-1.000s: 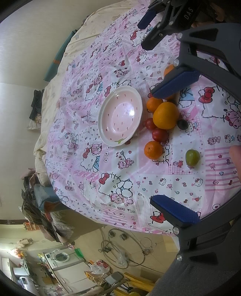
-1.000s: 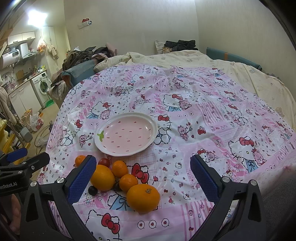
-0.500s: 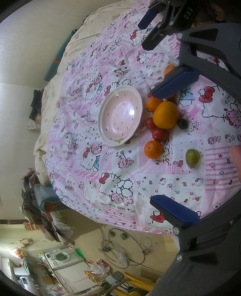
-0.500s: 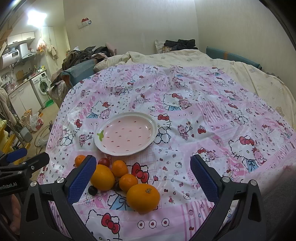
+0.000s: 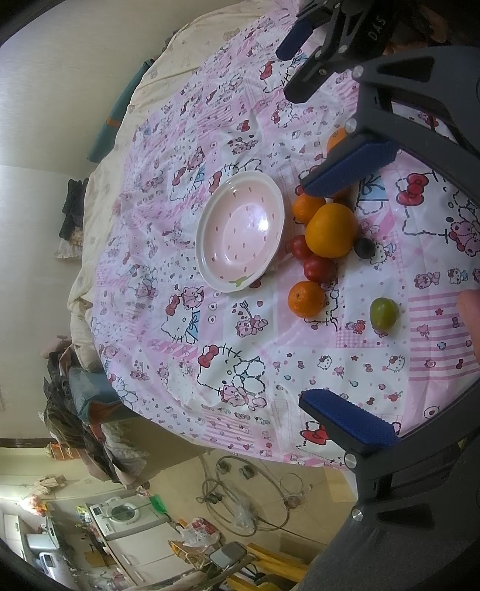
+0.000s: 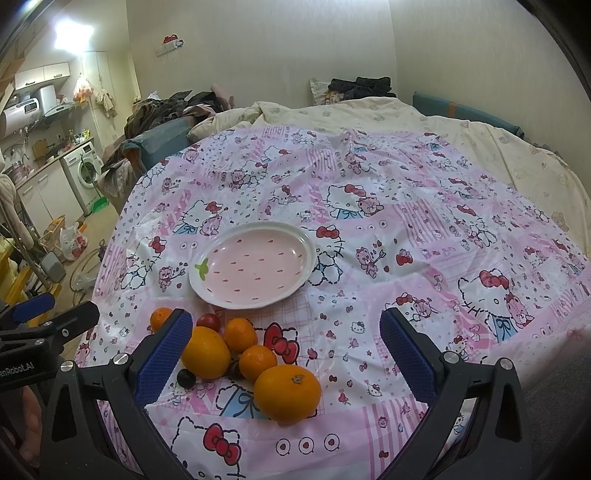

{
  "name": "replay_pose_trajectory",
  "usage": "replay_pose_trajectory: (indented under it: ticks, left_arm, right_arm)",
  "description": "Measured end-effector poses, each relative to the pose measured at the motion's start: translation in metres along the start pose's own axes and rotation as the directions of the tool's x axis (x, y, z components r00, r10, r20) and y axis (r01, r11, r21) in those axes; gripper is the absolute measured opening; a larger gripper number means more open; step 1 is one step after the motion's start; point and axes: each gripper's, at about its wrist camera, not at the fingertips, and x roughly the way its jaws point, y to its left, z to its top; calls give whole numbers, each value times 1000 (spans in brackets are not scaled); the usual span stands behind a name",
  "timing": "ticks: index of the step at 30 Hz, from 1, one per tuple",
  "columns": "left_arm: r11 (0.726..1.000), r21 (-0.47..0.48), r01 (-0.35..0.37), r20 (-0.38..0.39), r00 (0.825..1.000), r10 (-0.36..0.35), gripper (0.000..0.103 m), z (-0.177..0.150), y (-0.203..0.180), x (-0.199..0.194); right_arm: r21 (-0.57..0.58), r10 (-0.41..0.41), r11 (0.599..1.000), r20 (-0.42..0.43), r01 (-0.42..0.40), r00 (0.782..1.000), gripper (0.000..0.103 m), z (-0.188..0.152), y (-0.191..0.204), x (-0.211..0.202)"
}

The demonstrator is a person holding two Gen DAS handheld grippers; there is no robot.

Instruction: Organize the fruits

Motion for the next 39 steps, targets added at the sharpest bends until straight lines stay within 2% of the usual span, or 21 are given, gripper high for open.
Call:
replay_pose_trajectory:
  ticks: [22, 25, 27, 30, 34, 36, 38, 39]
  left_arm:
    - [1000, -5, -3, -3, 1000, 3, 103, 2, -1, 1]
    - [1000, -6, -2, -2, 1000, 2, 103, 2, -1, 1]
    - [1000, -8, -7, -4, 1000, 7, 103, 2, -1, 1]
    - [1000, -22, -10, -10, 1000, 9, 103, 2, 2, 3]
    - [999, -30, -28, -23, 999, 27, 103, 0, 6, 6]
    - [999, -29, -46, -40, 998, 45, 103, -1, 8, 9]
    - [998, -44, -48, -59, 997, 46, 103, -1, 11, 13]
    - [998, -52, -48, -64, 997, 44, 103, -1, 13, 13]
  right_arm:
    - [3, -1, 1000, -3, 1, 1000, 103, 1, 0, 1]
    - [59, 48, 997, -49, -45, 998, 103, 2, -9, 6]
    - [152, 103, 985, -126, -84, 987, 103, 1, -24, 17]
    - [265, 136, 962, -249, -67, 959, 103, -2, -46, 38]
    - [299, 118, 954, -352, -8, 928, 103, -3, -65, 56]
    - [311, 113, 950, -412, 23, 904, 103, -6, -71, 66]
    - [326, 163, 946, -462, -4, 872, 100, -9, -70, 78]
    - [326, 197, 945, -494, -29, 847, 99, -12, -66, 85]
